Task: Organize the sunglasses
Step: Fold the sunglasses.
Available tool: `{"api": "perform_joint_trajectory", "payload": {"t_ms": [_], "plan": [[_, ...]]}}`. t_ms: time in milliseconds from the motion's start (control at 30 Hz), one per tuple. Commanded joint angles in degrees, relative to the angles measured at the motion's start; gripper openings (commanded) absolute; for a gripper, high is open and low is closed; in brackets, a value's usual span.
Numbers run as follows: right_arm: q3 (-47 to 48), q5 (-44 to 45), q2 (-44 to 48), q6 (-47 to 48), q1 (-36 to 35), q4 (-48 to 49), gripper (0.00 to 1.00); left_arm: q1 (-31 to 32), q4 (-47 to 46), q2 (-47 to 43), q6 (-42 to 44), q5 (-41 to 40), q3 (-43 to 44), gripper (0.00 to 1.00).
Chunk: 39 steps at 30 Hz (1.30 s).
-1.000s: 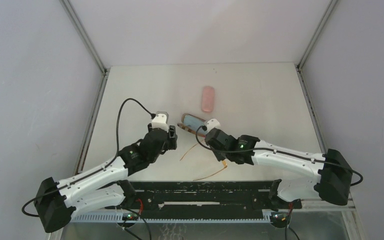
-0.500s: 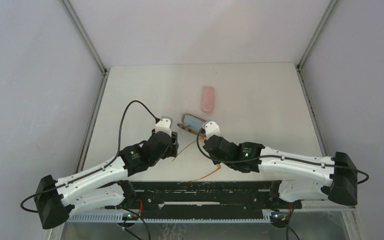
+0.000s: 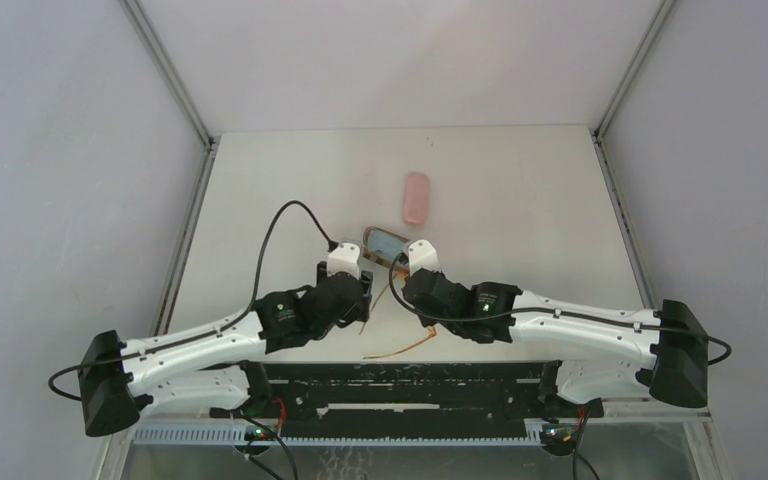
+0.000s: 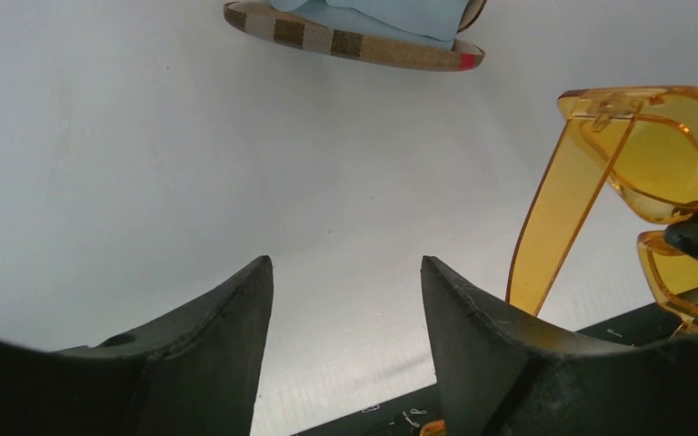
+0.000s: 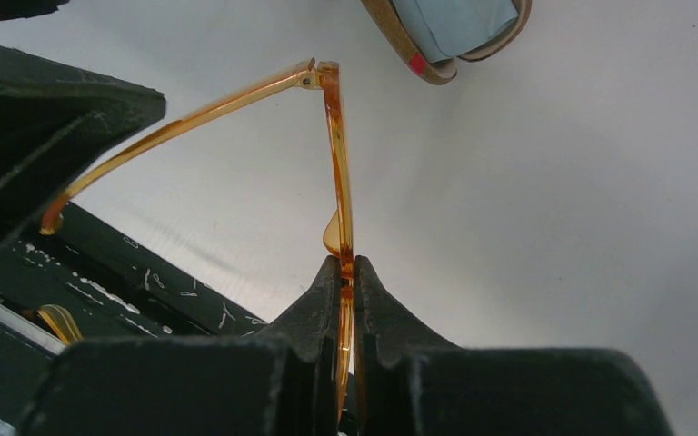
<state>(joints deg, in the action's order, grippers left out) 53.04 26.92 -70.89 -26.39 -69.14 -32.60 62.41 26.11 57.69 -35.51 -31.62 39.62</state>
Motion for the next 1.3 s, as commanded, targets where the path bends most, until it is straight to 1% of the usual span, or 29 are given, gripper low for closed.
{"api": "perform_joint_trajectory", "payload": {"t_ms": [0, 133, 200, 533, 633, 733, 833, 900, 967, 1100, 1200, 1267], "plan": [[2.69, -1.24, 1.07, -3.02, -0.55, 3.85, 0.0, 1.07, -1.96, 2.0, -1.9, -2.52, 4.45, 0.68], [2.69, -2.94, 1.2, -3.51, -0.72, 5.5, 0.0, 1.54, -3.41, 3.78, -1.62, -1.88, 6.25, 0.73], [2.69, -3.44, 1.2, -3.86, -0.89, 6.14, 0.0, 1.68, -4.05, 4.3, -1.64, -1.71, 6.79, 0.79], [1.82, -6.13, 1.37, -5.13, -1.52, 10.16, 0.0, 1.91, -6.5, 5.62, -1.22, 0.08, 7.98, 0.86], [1.58, -6.83, 1.41, -5.22, -1.52, 10.59, 0.0, 2.1, -6.47, 5.71, -1.24, -0.14, 8.13, 0.91], [1.13, -5.45, 1.62, -5.67, -1.52, 9.34, 0.0, 2.07, -5.85, 4.7, -1.26, -1.24, 8.14, 0.92], [0.42, -0.75, 2.2, -7.57, -0.68, 5.49, 0.0, 2.1, -3.8, 1.98, -0.4, -2.14, 8.54, 0.92], [-1.48, 0.7, 3.93, -8.66, 0.96, 5.02, 0.0, 2.29, -1.87, -0.42, 1.07, -2.2, 9.69, 0.92], [-4.0, 1.3, 6.8, -10.49, 4.04, 4.93, 0.0, 2.86, -0.46, -2.48, 3.36, -2.41, 10.6, 0.92], [-7.75, 1.57, 13.93, -14.63, 13.73, 3.02, 0.0, 4.8, 3.1, -4.99, 5.62, -4.93, 11.42, 0.92], [-8.84, 3.27, 20.66, -18.25, 20.47, 0.52, 0.0, 6.42, 3.52, -5.42, 5.72, -5.82, 10.28, 0.92], [-9.52, 2.82, 24.75, -19.56, 24.59, 0.33, 0.0, 7.77, 3.46, -4.68, 5.19, -5.7, 9.58, 0.92]]}}
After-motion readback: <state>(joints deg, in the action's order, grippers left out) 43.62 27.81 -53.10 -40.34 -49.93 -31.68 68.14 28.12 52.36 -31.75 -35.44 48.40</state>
